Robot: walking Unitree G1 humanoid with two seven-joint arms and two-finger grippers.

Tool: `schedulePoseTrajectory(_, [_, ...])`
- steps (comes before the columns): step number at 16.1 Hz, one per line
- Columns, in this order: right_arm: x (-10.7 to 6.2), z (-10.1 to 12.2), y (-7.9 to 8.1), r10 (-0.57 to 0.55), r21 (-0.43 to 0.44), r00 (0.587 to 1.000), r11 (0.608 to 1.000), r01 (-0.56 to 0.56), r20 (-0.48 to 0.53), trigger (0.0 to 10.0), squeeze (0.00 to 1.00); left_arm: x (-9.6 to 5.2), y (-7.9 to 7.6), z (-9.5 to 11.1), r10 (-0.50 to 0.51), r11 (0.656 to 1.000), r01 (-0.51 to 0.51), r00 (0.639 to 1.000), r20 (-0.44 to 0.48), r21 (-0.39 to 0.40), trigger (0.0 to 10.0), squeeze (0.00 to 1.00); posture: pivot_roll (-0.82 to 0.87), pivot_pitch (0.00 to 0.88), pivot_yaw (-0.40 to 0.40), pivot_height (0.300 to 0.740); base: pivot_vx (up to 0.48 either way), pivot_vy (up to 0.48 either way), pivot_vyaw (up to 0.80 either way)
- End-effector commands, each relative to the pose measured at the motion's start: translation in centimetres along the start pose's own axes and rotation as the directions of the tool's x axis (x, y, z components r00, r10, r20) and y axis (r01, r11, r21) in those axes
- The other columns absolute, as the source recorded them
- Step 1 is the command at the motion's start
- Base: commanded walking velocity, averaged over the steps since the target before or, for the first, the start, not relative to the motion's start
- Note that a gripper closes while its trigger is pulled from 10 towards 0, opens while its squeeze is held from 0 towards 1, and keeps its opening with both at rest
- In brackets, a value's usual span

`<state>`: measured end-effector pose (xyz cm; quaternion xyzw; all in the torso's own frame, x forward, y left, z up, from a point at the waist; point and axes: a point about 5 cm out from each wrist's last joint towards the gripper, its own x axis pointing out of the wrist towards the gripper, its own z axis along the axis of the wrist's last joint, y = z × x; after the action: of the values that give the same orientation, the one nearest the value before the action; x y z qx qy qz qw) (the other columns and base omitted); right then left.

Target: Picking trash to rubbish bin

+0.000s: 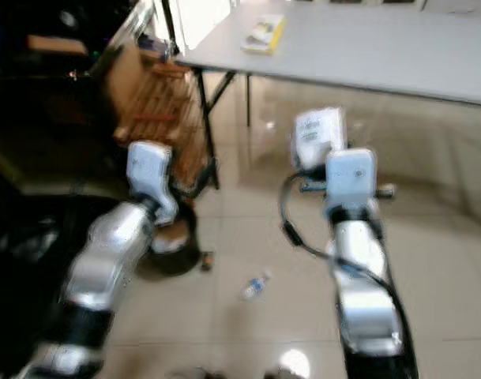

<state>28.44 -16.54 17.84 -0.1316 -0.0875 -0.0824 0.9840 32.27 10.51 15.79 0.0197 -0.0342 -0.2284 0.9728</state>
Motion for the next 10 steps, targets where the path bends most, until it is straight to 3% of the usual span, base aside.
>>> schedulePoseTrajectory(1, [0.02,0.70,0.06,-0.002,0.008,1.000,1.000,0.002,0.031,10.0,0.00,-0.03,0.54,0.48,0.007,1.000,-0.007,1.000,0.009,0.016,10.0,0.00,-0.03,0.080,0.018,0.740,0.000,0.480,0.00])
schedulePoseTrajectory(10, [-0.13,0.41,-0.03,-0.005,0.010,1.000,1.000,0.005,0.019,10.0,0.00,-0.39,1.00,0.04,0.031,0.999,-0.031,1.000,-0.004,0.028,10.0,0.00,-0.03,0.086,0.017,0.740,0.000,0.453,0.00])
